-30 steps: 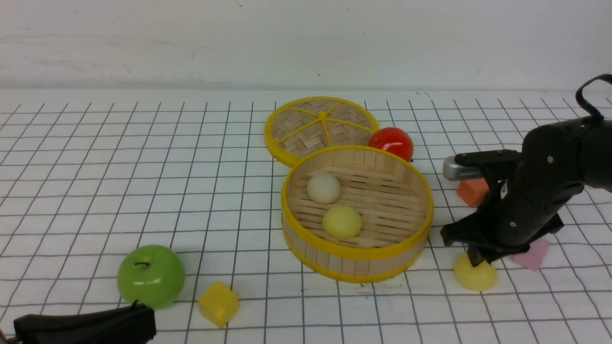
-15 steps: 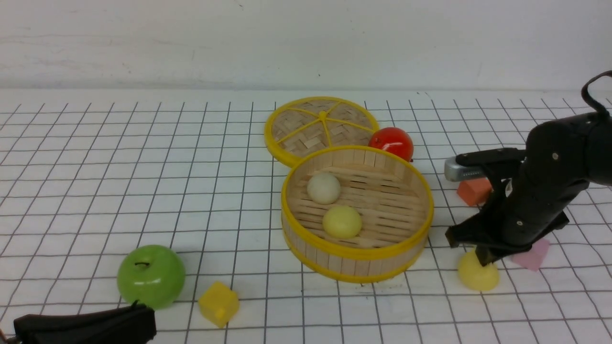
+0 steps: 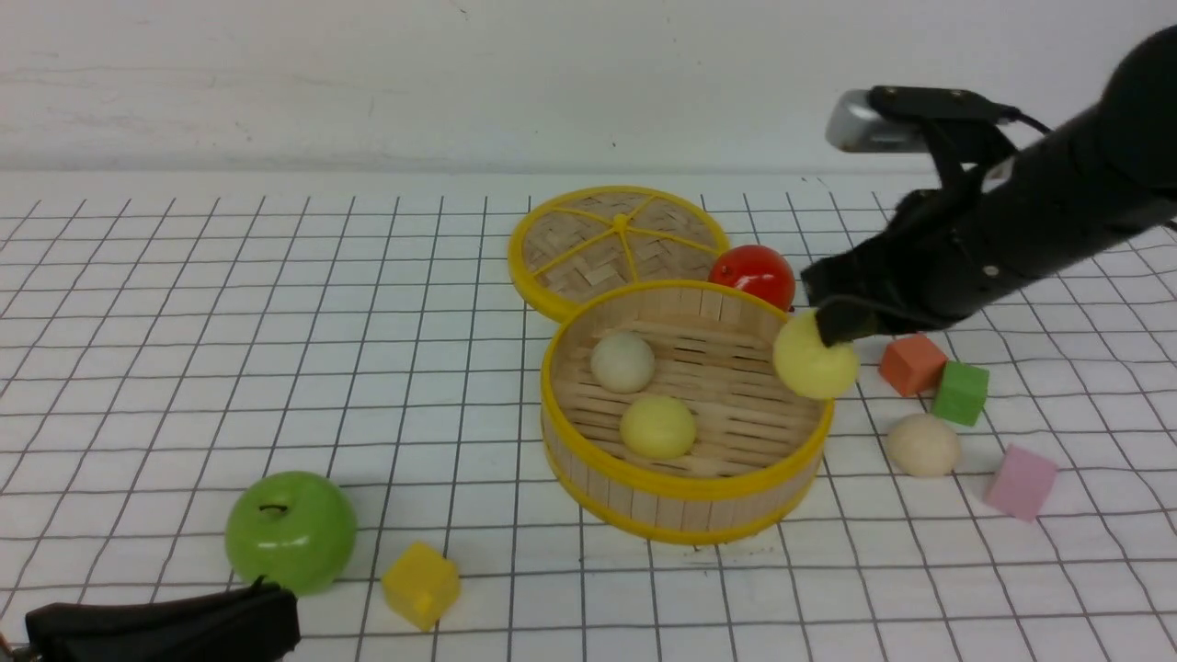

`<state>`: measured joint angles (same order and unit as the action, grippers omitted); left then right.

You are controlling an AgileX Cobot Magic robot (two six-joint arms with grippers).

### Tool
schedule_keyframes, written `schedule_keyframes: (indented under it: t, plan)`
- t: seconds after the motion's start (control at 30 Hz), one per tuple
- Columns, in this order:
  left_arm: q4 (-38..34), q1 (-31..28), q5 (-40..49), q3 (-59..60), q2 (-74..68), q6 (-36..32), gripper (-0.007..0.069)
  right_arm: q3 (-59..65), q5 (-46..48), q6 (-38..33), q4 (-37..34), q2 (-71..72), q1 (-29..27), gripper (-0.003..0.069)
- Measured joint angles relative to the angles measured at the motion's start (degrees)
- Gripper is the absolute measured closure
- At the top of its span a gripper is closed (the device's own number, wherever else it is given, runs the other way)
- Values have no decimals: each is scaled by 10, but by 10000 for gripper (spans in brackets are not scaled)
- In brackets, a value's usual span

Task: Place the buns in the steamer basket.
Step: Use the right arm to put the steamed stuffed bun into the steamer

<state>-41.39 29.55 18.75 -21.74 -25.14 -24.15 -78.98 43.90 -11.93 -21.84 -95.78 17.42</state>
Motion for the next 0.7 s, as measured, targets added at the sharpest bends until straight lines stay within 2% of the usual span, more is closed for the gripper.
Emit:
schedule_keyframes:
  t: [0.23,0.33,0.43,0.47,0.53,0.6,0.67,0.7]
  plan:
    - [0,0,0,0,0,0,623,-55,-25,-7,18,-126,9,645]
    - [0,0,0,0,0,0,621,-68,-28,-7,23,-162,9,619]
    - [0,0,0,0,0,0,620,-70,-35,-7,18,-180,9,526]
    - [0,0,0,0,0,0,620,-70,-36,-8,17,-181,9,518]
    - [0,0,0,0,0,0,620,-73,-36,-7,16,-178,9,388]
    - [0,0,0,0,0,0,620,-74,-29,-7,16,-167,9,302]
    - [0,0,0,0,0,0,620,-81,-9,-6,21,-148,9,234]
    - [0,0,0,0,0,0,620,-82,-4,-6,22,-145,9,223]
